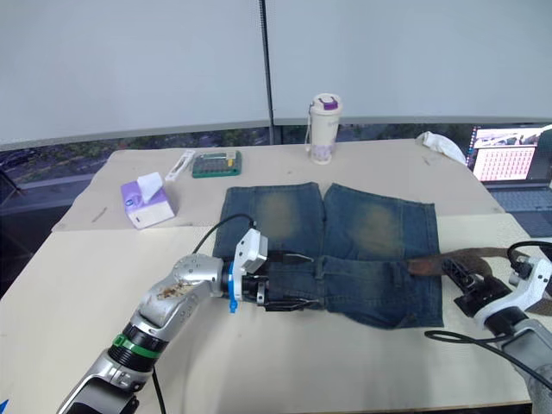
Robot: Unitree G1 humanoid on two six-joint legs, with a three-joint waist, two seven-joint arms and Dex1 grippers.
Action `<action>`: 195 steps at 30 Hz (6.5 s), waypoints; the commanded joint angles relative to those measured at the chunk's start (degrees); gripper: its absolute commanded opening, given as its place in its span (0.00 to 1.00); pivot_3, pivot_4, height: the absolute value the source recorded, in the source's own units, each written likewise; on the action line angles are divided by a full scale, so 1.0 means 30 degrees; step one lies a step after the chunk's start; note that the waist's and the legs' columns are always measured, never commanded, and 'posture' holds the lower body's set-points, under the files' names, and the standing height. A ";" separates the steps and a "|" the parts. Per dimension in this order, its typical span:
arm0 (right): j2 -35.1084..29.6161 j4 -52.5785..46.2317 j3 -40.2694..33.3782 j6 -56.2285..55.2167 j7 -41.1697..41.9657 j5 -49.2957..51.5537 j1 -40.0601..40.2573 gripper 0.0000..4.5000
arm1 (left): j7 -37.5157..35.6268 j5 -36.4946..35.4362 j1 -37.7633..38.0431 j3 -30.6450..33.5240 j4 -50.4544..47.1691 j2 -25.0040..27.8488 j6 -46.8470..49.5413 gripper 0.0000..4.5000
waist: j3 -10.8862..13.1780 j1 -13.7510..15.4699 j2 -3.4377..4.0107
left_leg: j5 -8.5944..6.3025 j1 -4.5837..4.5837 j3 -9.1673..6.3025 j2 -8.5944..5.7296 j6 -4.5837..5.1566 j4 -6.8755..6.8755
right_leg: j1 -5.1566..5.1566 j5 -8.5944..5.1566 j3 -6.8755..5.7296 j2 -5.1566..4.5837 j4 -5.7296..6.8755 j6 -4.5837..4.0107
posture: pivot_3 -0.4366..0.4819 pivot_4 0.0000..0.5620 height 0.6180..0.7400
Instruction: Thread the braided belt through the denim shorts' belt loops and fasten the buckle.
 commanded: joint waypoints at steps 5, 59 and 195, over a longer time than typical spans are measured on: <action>0.0238 -0.0397 0.0142 0.0425 0.0518 -0.0680 -0.0224 0.00 | -0.0053 -0.0128 0.0118 0.0373 -0.0778 -0.0122 -0.0054 1.00 | -0.0001 -0.0025 0.0002 | 0.0000 0.0001 -0.0001 0.0007 0.0000 0.0000 | -0.0001 0.0000 0.0000 0.0005 0.0004 0.0000 | 0.48 0.27 1.00; 0.4218 -0.1299 0.1170 0.4586 0.5545 0.4642 -0.1576 0.00 | 0.5739 -0.5289 -0.3555 0.4800 0.7170 -0.9017 1.0374 0.75 | -0.0009 -0.0048 -0.0002 | 0.0000 0.0008 -0.0006 -0.0007 -0.0002 0.0023 | -0.0013 0.0006 -0.0016 0.0011 0.0021 0.0008 | 0.48 0.27 1.00; 1.0526 -0.3194 0.6551 0.2691 -0.2524 0.2003 -0.4167 0.00 | 0.5689 -0.3420 -0.0918 0.7532 0.5859 -0.3785 0.7293 0.99 | -0.0086 -0.0482 0.0024 | 0.0018 0.0003 -0.0086 -0.0002 -0.0046 -0.0042 | -0.0097 0.0004 -0.0039 0.0015 0.0050 0.0015 | 0.48 0.27 1.00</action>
